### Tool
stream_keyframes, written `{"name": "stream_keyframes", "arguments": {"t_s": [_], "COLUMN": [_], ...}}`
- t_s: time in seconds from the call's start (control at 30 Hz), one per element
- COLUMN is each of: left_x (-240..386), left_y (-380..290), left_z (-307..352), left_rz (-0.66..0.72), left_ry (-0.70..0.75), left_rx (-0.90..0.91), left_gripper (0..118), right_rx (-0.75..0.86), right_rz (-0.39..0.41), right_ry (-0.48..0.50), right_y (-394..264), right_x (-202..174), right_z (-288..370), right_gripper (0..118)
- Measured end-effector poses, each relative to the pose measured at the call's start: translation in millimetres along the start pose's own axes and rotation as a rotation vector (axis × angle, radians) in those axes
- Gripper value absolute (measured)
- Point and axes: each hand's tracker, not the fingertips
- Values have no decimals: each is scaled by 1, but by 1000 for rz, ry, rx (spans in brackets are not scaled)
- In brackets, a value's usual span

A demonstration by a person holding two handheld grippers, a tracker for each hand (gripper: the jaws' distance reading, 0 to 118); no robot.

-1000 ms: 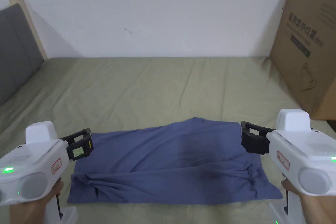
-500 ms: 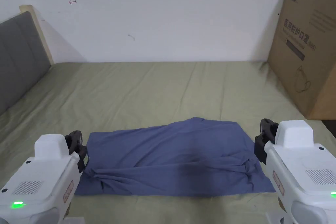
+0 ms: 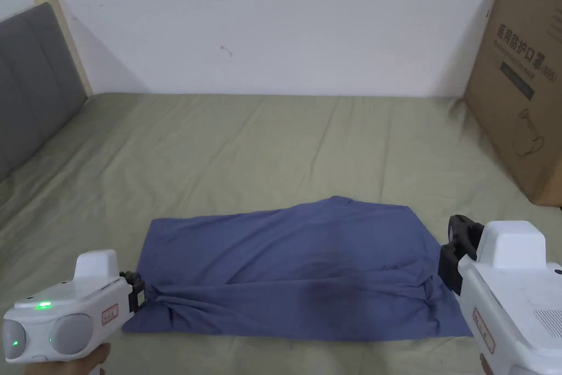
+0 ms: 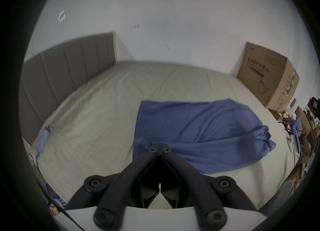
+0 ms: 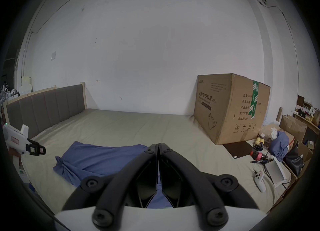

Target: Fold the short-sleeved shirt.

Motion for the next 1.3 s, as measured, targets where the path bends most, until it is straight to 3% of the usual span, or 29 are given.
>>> {"name": "stream_keyframes", "arguments": {"t_s": [0.07, 0.1, 0.17, 0.3, 0.4, 0.43, 0.47, 0.5, 0.53, 0.63, 0.77, 0.8, 0.83, 0.9, 0.93, 1.07, 1.17, 1.27, 1.3], "left_x": [-9, -13, -19, -26, -28, -29, -30, -30, -28, -23, -18, -20, -21, -22, -23, -23, -22, -23, -24], "left_y": [-6, -9, -13, -26, -30, -30, -32, -34, -38, -41, -46, -45, -45, -44, -43, -42, -44, -43, -42], "left_z": [-25, -37, -59, -89, -99, -102, -105, -110, -110, -106, -102, -100, -99, -97, -95, -98, -95, -91, -88], "left_rz": [38, 56, 85, 148, 159, 156, 149, 132, 119, 136, 116, 109, 107, 113, 117, 109, 108, 104, 105], "left_ry": [7, 5, 24, 84, 95, 97, 92, 59, 47, 48, 58, 54, 50, 42, 39, 36, 33, 26, 25], "left_rx": [-55, -94, -185, -317, -280, -287, -293, -308, -327, -275, -244, -239, -238, -235, -233, -237, -229, -216, -212], "left_gripper": [7, 25, 80, 112, 108, 100, 82, 46, 24, 6, 4, 4, 4, 4, 4, 4, 4, 4, 4], "right_rx": [-21, -32, -52, -97, -123, -131, -142, -154, -163, -198, -314, -357, -412, -522, -570, -723, -771, -739, -732], "right_rz": [0, -2, -4, -6, -18, -23, -26, -23, -19, -31, -46, -54, -55, -49, -59, -96, -118, -224, -210], "right_ry": [-2, 0, 0, -9, -16, -21, -26, -28, -32, -44, -64, -75, -65, -53, -48, -66, -83, -30, -53], "right_y": [-5, -8, -14, -24, -30, -32, -34, -36, -38, -46, -66, -74, -81, -99, -109, -153, -177, -185, -182], "right_x": [-1, 0, 1, 4, 9, 11, 13, 15, 17, 26, 43, 47, 51, 57, 59, 65, 65, 66, 63], "right_z": [-9, -13, -22, -39, -47, -49, -52, -56, -59, -68, -98, -108, -117, -140, -148, -176, -181, -171, -168], "right_gripper": [0, 0, 0, 0, 0, 0, 0, 0, 0, 0, 3, 12, 30, 85, 95, 95, 72, 65, 55]}}
